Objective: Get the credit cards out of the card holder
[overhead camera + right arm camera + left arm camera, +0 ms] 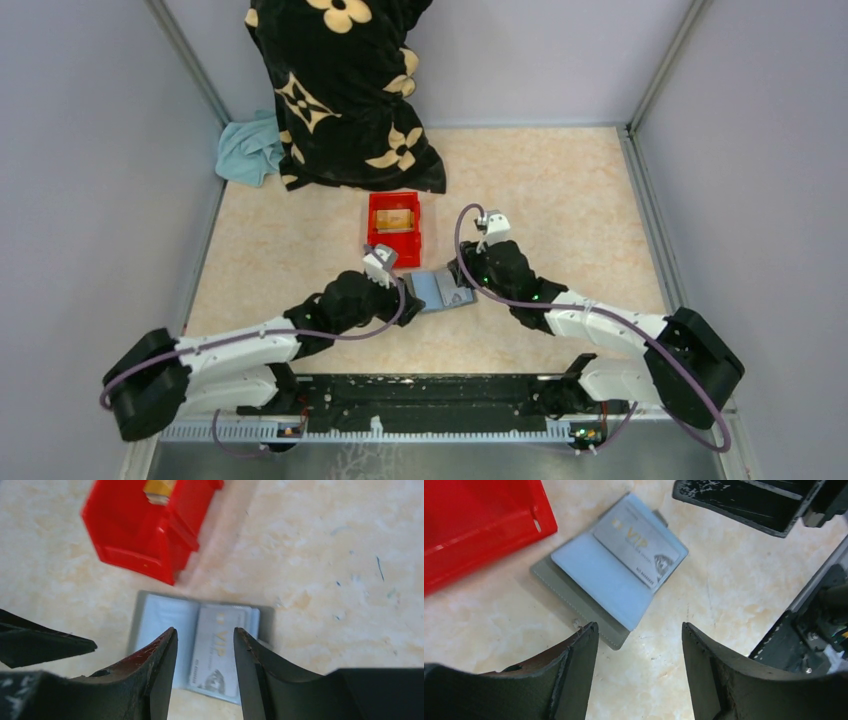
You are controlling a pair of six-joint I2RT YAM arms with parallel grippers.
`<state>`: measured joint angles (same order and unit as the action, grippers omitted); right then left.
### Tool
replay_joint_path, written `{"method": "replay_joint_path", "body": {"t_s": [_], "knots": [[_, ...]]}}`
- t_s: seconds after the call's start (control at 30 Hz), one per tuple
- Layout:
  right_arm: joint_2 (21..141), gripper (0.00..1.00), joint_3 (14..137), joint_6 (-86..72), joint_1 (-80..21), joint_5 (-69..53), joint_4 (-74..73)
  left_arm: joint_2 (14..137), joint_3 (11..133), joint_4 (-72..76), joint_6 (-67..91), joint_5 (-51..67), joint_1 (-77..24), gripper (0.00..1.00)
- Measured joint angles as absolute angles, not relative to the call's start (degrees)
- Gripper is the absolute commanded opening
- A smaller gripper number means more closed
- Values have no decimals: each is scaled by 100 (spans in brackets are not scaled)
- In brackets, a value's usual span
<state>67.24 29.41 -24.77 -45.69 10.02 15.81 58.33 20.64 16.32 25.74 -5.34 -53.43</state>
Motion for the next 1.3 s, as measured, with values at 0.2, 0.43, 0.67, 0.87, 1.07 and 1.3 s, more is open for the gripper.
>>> {"method": "replay_joint_path", "body": {"t_s": [0.2,0.43,0.67,0.87,1.07,1.3], "knots": [[6799,46,2661,-2615,-4602,1354,917,6746,2067,2102,2864,-764,-5457,18],[7161,6,2709,-2602,-4716,1579,576,7231,2462,2279,3033,-980,-5450,0],[7411,0,2709,-2724,-4724,1603,576,7540,2869,2808,3173,-572,-5450,57],[7487,0,2689,-2825,-4724,1531,679,8586,3155,3271,3343,-316,-5406,59],[7500,0,2565,-2921,-4746,1446,770,9194,2845,3758,3671,-38,-5142,60],[7391,0,2550,-2891,-4751,1492,681,9059,2445,4171,3889,54,-4941,60]]}}
